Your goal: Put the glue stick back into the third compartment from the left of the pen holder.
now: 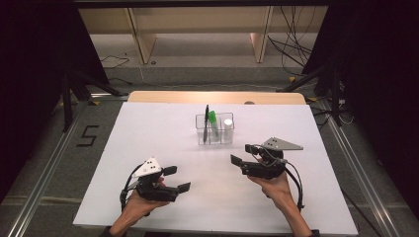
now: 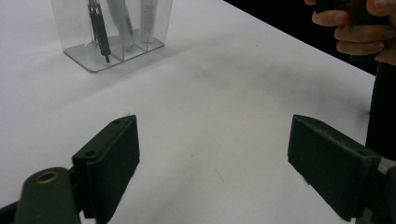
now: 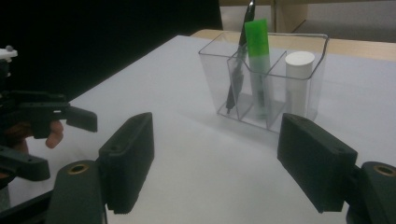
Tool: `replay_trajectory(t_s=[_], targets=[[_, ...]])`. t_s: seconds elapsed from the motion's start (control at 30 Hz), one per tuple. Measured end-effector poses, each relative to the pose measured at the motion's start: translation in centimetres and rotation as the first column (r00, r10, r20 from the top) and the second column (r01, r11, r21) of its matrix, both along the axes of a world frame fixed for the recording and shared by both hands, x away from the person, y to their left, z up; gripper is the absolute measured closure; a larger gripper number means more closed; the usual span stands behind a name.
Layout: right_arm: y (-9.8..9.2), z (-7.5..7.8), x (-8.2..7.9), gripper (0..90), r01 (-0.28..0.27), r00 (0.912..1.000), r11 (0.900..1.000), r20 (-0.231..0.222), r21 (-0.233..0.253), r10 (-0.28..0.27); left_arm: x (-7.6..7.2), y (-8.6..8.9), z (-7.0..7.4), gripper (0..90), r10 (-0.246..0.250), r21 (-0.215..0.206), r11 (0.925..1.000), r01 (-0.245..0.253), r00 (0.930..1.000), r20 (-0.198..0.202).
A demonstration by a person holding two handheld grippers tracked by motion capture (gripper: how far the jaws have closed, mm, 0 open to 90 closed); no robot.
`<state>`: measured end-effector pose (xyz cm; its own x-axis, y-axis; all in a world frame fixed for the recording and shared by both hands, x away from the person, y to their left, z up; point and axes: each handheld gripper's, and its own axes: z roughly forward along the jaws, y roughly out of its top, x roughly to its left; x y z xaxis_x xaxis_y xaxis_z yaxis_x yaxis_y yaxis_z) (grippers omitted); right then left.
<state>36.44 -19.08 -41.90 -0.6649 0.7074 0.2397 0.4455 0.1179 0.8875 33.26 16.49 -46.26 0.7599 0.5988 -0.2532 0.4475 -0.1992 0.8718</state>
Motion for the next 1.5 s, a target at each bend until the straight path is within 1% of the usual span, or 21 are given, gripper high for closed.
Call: replay_trajectory(t_s=[0.07,0.1,0.17,0.27,0.3,0.33,0.43,0.53,0.67,0.8,0.93,1.1,1.4,1.5], targets=[[-0.1,-0.1,-0.2,27.4,0.0,1.0,1.0,0.004,-0.002,0.0,0.0,0.0,0.0,16.4,0.001,-0.001,1.0,-0.001,1.0,-0.004],[-0.6,-0.3,-0.5,27.0,0.002,1.0,1.0,0.009,0.001,-0.002,0.0,-0.1,-0.1,16.3,0.001,0.0,1.0,-0.001,1.0,-0.006],[-1.0,-0.4,-0.9,26.9,0.003,1.0,1.0,0.009,0.013,-0.003,0.0,-0.1,-0.1,16.4,-0.001,0.0,1.0,0.001,1.0,-0.006],[-1.4,-0.6,-1.3,26.9,0.005,0.9998,1.0,0.02,0.013,-0.006,0.0,-0.1,-0.1,16.4,-0.003,0.003,1.0,0.003,1.0,-0.004],[-1.6,-0.8,-1.7,26.9,0.007,0.9997,1.0,0.023,0.015,-0.007,0.0,-0.1,0.0,16.4,-0.006,0.004,1.0,0.006,1.0,-0.003],[-1.7,-0.9,-1.8,26.9,0.008,0.9998,1.0,0.02,0.015,-0.008,0.0,-0.1,0.0,16.3,-0.007,0.003,1.0,0.007,1.0,-0.001],[-1.9,-1.2,-2.2,26.7,0.009,0.9996,1.0,0.027,0.007,-0.009,-0.1,0.0,-0.1,16.4,-0.009,0.006,0.9999,0.009,1.0,-0.001],[-2.0,-1.3,-2.6,26.4,0.007,0.9997,1.0,0.022,0.01,-0.008,-0.2,0.0,-0.1,16.4,-0.009,0.002,1.0,0.009,1.0,-0.001],[-2.1,-1.5,-3.2,26.1,0.006,0.9994,1.0,0.034,0.0,-0.006,-0.2,0.1,-0.1,16.4,-0.012,0.003,0.9999,0.012,0.9999,0.003],[-2.1,-1.7,-3.6,25.9,0.004,0.9992,1.0,0.041,-0.001,-0.004,-0.3,0.0,-0.1,16.4,-0.016,0.002,0.9999,0.016,0.9999,0.002],[-2.0,-2.3,-4.2,25.7,-0.001,0.999,1.0,0.046,-0.012,0.001,-0.4,0.0,0.0,16.4,-0.021,0.007,0.9998,0.021,0.9998,0.005],[-2.1,-2.6,-4.7,25.6,-0.004,0.9987,1.0,0.052,-0.018,0.005,-0.4,0.0,0.0,16.3,-0.025,0.009,0.9996,0.025,0.9997,0.005],[-2.6,-3.0,-5.5,25.1,0.009,0.9973,1.0,0.073,-0.023,-0.007,-0.5,-0.1,0.0,16.3,-0.033,0.01,0.9994,0.033,0.9994,0.006],[-2.9,-3.3,-5.7,25.1,0.019,0.9964,0.999,0.083,-0.036,-0.016,-0.6,-0.1,0.0,16.4,-0.037,0.009,0.9993,0.037,0.9993,0.005]])
